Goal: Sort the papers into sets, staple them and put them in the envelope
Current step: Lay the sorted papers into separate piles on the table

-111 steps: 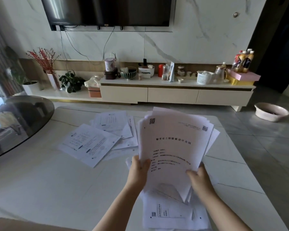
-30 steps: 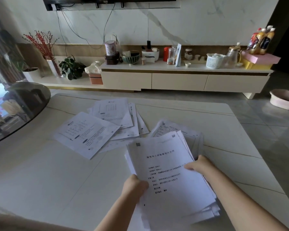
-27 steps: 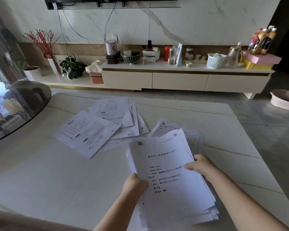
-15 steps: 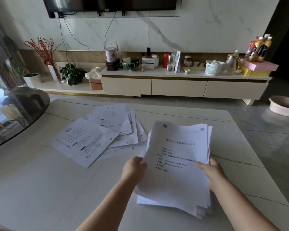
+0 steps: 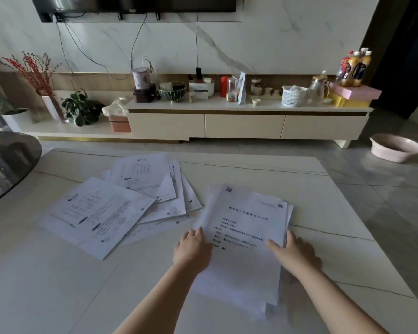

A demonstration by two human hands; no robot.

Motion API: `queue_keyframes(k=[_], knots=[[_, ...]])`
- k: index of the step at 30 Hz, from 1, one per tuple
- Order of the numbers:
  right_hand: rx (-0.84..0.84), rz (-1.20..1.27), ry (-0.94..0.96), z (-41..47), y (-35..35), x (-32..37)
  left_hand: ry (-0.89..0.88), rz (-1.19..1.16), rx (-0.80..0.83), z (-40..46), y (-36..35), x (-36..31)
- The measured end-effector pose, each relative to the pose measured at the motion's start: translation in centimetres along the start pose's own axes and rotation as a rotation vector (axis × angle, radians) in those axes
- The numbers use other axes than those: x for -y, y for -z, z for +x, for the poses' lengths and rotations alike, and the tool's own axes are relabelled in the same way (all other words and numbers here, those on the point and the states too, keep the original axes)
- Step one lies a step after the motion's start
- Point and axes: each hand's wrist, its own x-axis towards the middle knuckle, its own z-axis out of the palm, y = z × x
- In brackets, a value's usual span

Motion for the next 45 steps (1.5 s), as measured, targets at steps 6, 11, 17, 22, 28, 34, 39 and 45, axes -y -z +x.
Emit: queue_keyframes(k=[6,11,17,22,28,34,39,45], knots=[[0.059,-0.031,0.066,-2.9,0.8,-1.2,0.01,-0.081,0.038,-4.5,-1.2,-2.2],[0.048,0.111,-0.027,-4.1,1.9,-3.5,0.169,-0.364,0.05,-7.8,-2.0,-1.9],[0.043,0.174,-0.088,-3.8,2.2,-3.5,0.35,-0.843,-0.029,-7.2,-1.3,-2.6],[0.116,0.19,-0.089,-3.3,1.9,-2.6,0.489,-0.958,-0.008,-5.5,0.0,-2.8],[0.015,-0.188,0.015,-3.4,-0.7,-1.6,0.493,-0.815,0.137,-4.7,0.1,-2.4],[-0.01,-0.208,0.183,-3.8,-1.6,-2.1,0.358,-0.621,-0.044,-4.7,-0.6,-2.4],[0.03,-0.027,0.271,-5.7,-2.6,-1.9,0.407,-0.547,0.025,-5.7,-0.7,-2.3],[0.112,0.433,0.175,-7.1,-3.0,-1.0,0.394,-0.472,-0.006,-6.9,-0.6,0.4]])
